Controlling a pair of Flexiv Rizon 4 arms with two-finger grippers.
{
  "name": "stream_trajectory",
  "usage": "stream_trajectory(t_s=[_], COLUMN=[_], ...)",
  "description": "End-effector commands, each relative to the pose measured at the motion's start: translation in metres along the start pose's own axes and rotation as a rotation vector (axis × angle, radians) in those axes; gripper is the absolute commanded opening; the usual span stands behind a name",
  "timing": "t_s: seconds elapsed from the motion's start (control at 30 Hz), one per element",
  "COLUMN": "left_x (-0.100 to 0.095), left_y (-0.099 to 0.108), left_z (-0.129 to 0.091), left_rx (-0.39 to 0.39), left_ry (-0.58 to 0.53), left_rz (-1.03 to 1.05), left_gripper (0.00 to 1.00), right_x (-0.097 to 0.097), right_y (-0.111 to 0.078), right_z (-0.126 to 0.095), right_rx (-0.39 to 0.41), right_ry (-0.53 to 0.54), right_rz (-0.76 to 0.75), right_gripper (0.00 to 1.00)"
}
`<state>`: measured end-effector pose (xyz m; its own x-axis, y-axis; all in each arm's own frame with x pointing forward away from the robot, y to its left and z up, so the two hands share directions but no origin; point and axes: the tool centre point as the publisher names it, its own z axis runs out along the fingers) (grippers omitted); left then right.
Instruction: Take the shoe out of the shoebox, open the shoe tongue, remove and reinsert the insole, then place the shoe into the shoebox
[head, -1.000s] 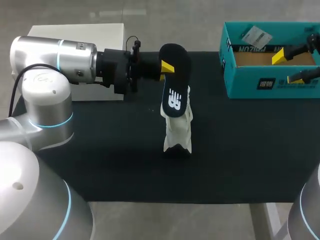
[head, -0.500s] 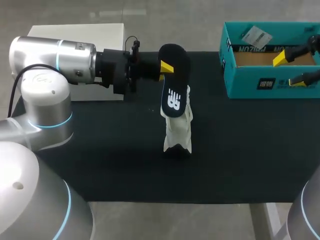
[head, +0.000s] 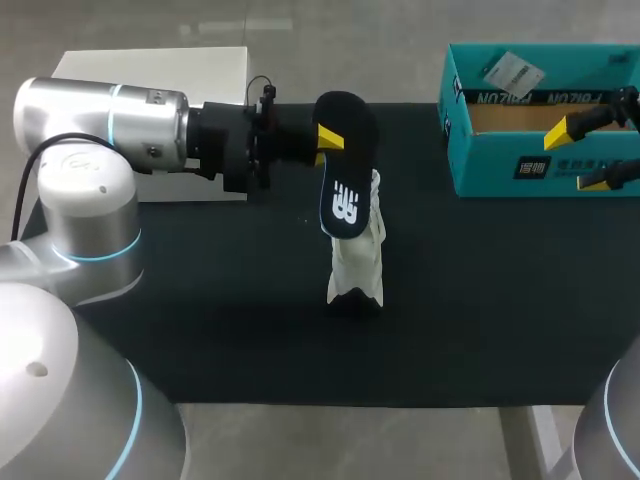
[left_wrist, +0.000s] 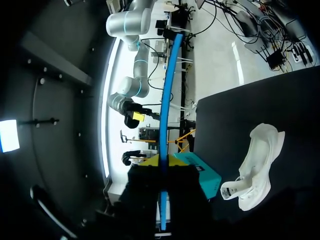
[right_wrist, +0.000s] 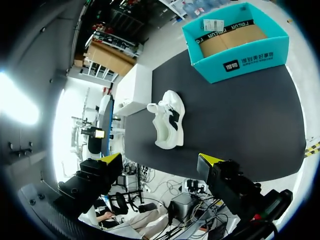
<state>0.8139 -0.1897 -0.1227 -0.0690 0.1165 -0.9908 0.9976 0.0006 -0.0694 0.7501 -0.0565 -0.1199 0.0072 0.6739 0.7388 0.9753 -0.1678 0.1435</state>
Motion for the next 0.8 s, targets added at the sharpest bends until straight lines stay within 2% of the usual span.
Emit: stream_trajectory(t_s=[0.03, 0.8], left_x=[-0.0003, -0.0007], left_y=[-0.0016, -0.0018], left_z=[0.0005, 0.0001], left_rx=[-0.006, -0.009], left_ry=[0.002, 0.004], left_rz=[0.001, 0.002], left_gripper=[0.00, 0.00], right_x=[-0.0015, -0.0015], right_y=[0.0079, 0.0079], right_z=[0.0008, 0.0008], right_rx=[0.033, 0.033], right_ry=[-0.023, -0.023], right_rz=[0.013, 0.013], right_gripper=[1.00, 1.00])
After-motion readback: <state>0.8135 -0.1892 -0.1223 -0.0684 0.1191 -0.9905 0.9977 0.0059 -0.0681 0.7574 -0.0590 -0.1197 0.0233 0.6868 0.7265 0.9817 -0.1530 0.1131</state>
